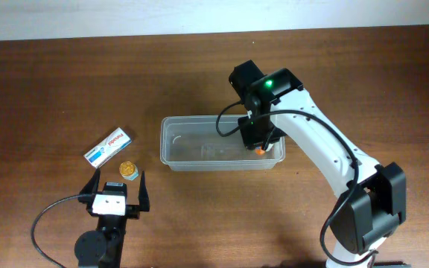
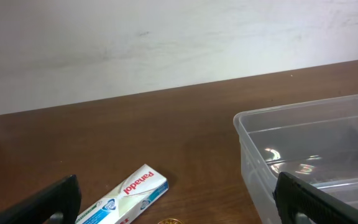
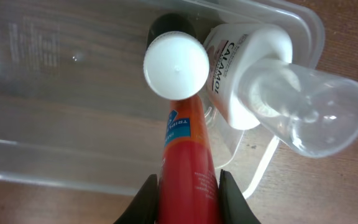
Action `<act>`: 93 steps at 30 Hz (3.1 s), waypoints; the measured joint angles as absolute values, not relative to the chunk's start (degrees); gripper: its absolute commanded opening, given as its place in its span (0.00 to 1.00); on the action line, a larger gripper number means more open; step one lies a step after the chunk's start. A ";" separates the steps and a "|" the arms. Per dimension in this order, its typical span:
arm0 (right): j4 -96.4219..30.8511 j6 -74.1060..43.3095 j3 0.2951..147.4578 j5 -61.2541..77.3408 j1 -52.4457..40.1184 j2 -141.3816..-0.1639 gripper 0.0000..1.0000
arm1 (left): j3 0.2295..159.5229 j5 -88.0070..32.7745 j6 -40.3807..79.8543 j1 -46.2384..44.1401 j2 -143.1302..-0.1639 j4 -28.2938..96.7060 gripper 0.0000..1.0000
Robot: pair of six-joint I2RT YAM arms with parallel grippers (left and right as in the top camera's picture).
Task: Pack container
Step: 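Lower the orange tube into the container beside the bottles, then open the right gripper, lift out and move it to the right side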
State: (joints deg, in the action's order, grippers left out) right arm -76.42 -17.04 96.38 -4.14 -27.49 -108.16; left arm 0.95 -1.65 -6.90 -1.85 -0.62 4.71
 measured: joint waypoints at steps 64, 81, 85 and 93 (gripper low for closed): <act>-89.03 -21.28 115.77 -8.05 -27.18 -108.16 0.99 | 0.95 -1.65 -6.90 -1.85 -0.62 4.71 0.99; -96.99 -22.50 127.59 -10.04 3.09 -108.16 0.98 | 0.95 -1.65 -6.90 -1.85 -0.62 4.71 0.99; -96.97 -22.57 127.59 -10.04 10.85 -108.16 0.99 | 0.95 -1.65 -6.90 -1.85 -0.62 4.71 0.99; -96.97 -22.48 127.59 -10.02 19.29 -108.16 0.98 | 0.91 -1.65 -6.90 -1.85 -0.62 3.42 0.99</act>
